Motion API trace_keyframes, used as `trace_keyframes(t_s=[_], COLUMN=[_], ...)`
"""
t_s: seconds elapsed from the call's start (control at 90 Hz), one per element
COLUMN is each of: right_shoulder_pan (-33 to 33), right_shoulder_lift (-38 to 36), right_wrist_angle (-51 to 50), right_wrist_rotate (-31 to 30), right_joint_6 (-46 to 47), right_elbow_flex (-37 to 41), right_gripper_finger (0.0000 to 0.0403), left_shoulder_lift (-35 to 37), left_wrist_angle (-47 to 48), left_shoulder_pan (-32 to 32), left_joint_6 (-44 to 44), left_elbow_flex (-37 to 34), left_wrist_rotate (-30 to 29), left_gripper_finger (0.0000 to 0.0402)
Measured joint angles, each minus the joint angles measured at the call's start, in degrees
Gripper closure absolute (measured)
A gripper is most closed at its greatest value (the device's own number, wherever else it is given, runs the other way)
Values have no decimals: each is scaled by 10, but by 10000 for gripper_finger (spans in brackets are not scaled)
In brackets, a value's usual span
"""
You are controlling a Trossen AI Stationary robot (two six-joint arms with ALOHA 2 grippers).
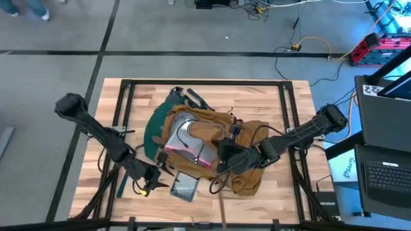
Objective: Unpack backpack
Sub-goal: Put the blue tablet into the brown backpack
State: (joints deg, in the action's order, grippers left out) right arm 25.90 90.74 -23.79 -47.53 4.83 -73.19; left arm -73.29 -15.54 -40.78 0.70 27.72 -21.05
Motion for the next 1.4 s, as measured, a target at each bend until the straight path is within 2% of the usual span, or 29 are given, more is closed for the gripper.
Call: trace_keyframes(t_s=[0.233, 0.389, 0.567, 0.7, 0.822, 0.967, 1.233, 1.333, 1.4], right_shoulder_pan=[-1, -1, -1, -1, -1, 0, 42, 71, 93], right_shoulder_lift=[0, 0, 1, 1, 1, 1, 1, 1, 4], right_wrist_angle=[1, 2, 28, 61, 68, 68, 70, 79, 84], right_wrist_rotate=[-10, -7, -7, -45, -51, -52, -14, 13, 21], right_joint_6=[-28, -34, -36, -51, -69, -73, -59, -37, -20], right_elbow_flex=[0, 0, 0, 0, 0, 0, -21, -31, -31], right_gripper_finger=[403, 403, 403, 394, 353, 270, 153, 147, 148], left_shoulder_lift=[-25, -25, -25, -31, -44, -58, -63, -63, -63], left_wrist_angle=[-67, -98, -98, -90, -91, -92, -90, -87, -74], left_shoulder_pan=[-5, -5, -5, -5, -4, -4, -4, -4, -4], left_joint_6=[-12, -39, -30, -13, -13, -10, 7, 8, 10], left_elbow_flex=[-1, -1, -1, -1, -1, -1, -1, -1, -1], left_wrist_rotate=[-47, -52, -52, -52, -53, -53, -53, -51, -30], left_gripper_finger=[189, 189, 189, 189, 189, 189, 189, 189, 189])
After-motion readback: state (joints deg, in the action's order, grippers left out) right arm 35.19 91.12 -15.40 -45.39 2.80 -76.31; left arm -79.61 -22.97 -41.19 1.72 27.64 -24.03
